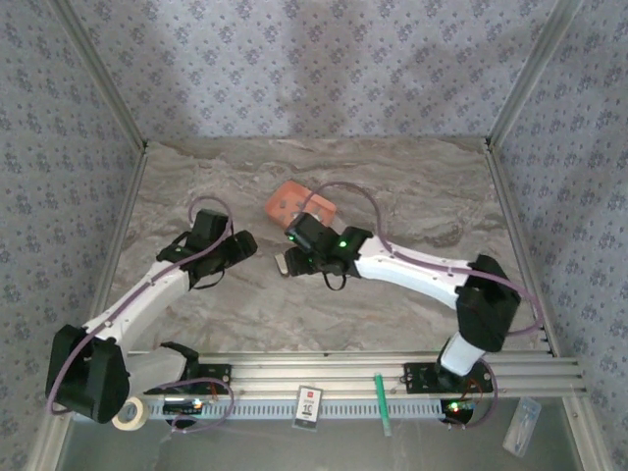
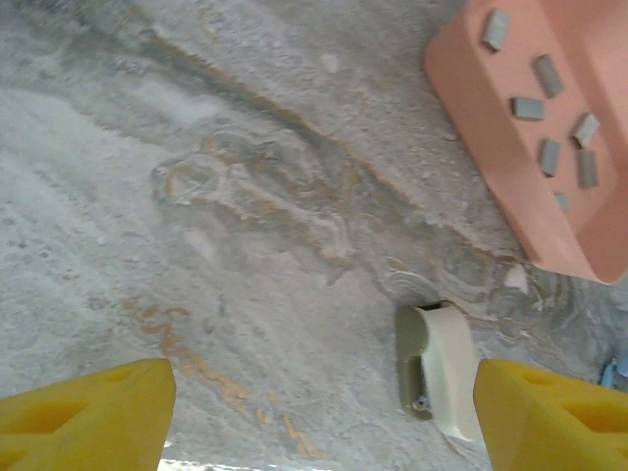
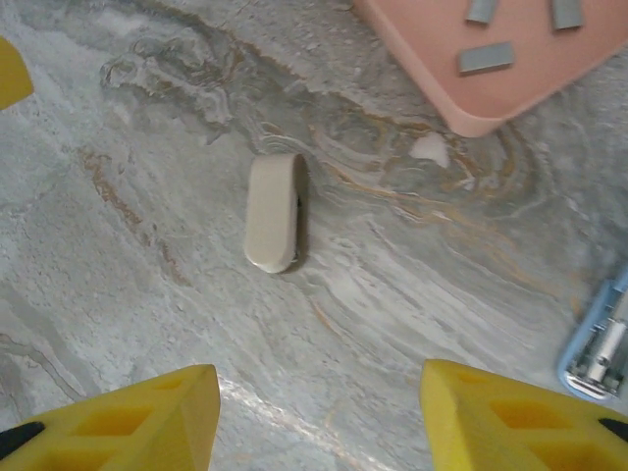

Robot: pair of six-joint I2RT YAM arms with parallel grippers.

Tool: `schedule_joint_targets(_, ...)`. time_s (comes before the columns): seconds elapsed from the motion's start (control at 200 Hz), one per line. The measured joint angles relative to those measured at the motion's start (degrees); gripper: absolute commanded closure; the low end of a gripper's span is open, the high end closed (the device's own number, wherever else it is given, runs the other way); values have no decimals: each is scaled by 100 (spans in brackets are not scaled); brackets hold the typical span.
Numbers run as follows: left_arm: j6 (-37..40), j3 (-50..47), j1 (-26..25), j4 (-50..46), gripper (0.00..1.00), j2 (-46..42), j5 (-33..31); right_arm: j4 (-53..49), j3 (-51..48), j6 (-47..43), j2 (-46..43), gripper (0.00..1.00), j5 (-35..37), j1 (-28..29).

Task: Load the staples into the stapler

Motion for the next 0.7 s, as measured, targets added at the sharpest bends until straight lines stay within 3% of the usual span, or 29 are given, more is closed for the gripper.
schedule_joint_targets(0.36, -46, -393, 260, 149, 20, 2, 393, -964, 1718, -111, 1851, 43, 26, 111)
schedule_joint_targets(0.705, -92, -555, 299, 197, 20, 2, 433, -1132, 2129, -208, 2514, 51, -92, 11)
